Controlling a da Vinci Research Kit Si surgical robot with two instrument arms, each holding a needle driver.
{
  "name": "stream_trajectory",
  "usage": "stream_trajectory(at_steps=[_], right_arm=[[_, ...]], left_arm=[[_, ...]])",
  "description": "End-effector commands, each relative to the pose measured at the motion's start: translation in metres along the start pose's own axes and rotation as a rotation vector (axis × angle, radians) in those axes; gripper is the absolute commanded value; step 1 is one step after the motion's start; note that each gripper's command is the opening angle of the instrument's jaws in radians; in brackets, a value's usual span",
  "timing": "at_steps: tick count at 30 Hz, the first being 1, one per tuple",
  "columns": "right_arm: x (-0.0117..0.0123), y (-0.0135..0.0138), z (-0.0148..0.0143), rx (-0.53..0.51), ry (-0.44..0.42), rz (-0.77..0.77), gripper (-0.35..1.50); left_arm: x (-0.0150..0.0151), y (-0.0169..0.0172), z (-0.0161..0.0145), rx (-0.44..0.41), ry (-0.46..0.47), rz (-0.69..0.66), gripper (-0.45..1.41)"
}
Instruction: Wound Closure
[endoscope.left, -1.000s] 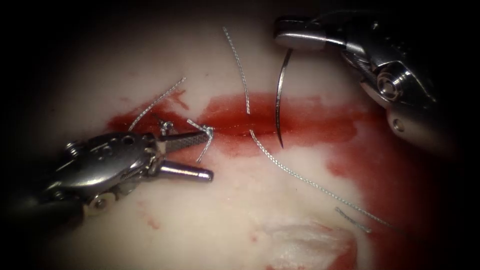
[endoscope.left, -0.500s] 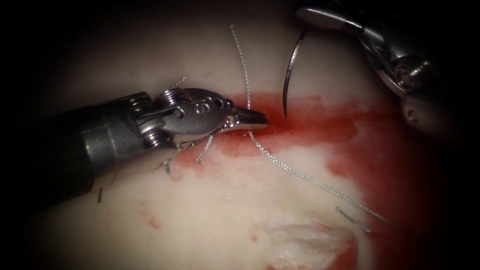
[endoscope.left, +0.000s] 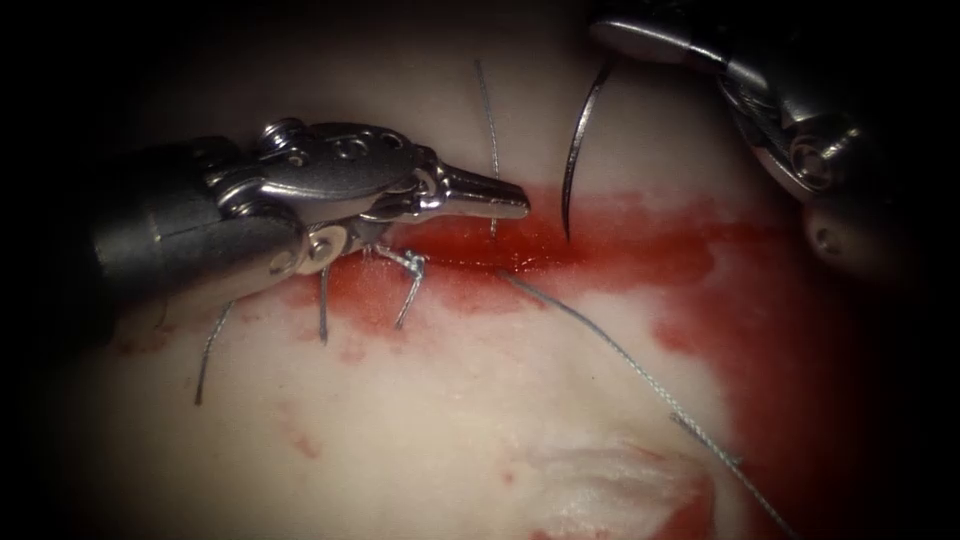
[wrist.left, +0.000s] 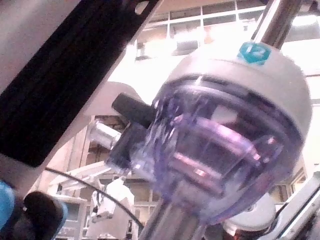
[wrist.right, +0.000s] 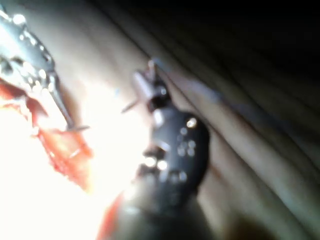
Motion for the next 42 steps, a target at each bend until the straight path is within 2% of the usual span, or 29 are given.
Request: stream_trajectory(at_steps=[1,3,8,9,10,14,16,20,21,25,31,35,36,38,39,42], right_arm=[[0.0004,0.0006,0.001,0.002,0.004,-0.003,-0.35],[0.0004,0.0005,0.001,0.002,0.004,0.009,-0.35],[0.0004,0.0005,0.0011,0.001,0.004,0.015,-0.35],[0.0004,0.0004,0.001,0.001,0.004,0.015,-0.35],[0.0004,0.0004,0.001,0.001,0.004,0.015,-0.35],[0.0004,0.0004,0.0011,0.001,0.004,0.027,-0.35],[0.0004,0.0004,0.0011,0.001,0.004,0.027,-0.35],[0.0004,0.0004,0.0011,0.0,0.004,0.032,-0.35],[0.0003,0.0004,0.0011,0.0,0.004,0.032,-0.35],[0.0004,0.0003,0.0011,-0.001,0.004,0.033,-0.35],[0.0005,0.0004,0.0013,0.014,0.003,0.034,-0.35],[0.0005,0.0003,0.0015,0.03,0.002,0.035,-0.35],[0.0005,0.0003,0.0016,0.038,0.002,0.035,-0.35],[0.0005,0.0003,0.0017,0.04,0.002,0.035,-0.35],[0.0005,0.0003,0.0018,0.056,0.001,0.035,-0.35],[0.0005,0.0001,0.002,0.071,0.0,0.035,-0.35]], left_arm=[[-0.0014,0.0003,0.0003,-0.002,0.002,0.005,-0.45],[-0.0009,0.0001,0.0004,-0.027,0.057,0.002,-0.45],[0.0013,0.0008,0.0011,-0.038,0.1,-0.043,-0.45],[0.0035,0.0016,0.0012,-0.045,0.187,-0.121,-0.45],[0.0052,0.0025,0.0012,-0.049,0.237,-0.121,-0.45],[0.0069,0.0044,0.0009,-0.107,0.252,-0.111,-0.45],[0.0065,0.0046,0.0007,-0.149,0.258,-0.11,-0.45],[0.0061,0.0047,0.0007,-0.173,0.243,-0.118,-0.45],[0.0059,0.0046,0.0012,-0.211,0.256,-0.092,-0.45],[0.0062,0.0043,0.0021,-0.233,0.278,-0.032,-0.45],[0.0072,0.0038,0.0028,-0.175,0.397,0.05,-0.45],[0.0076,0.0035,0.003,-0.108,0.445,0.041,-0.45],[0.0076,0.0033,0.0031,-0.051,0.461,0.053,-0.45],[0.0076,0.0033,0.0032,-0.034,0.473,0.044,-0.45],[0.0074,0.0037,0.0038,0.014,0.507,0.031,-0.45],[0.0067,0.005,0.0048,0.081,0.568,-0.003,-0.45]])
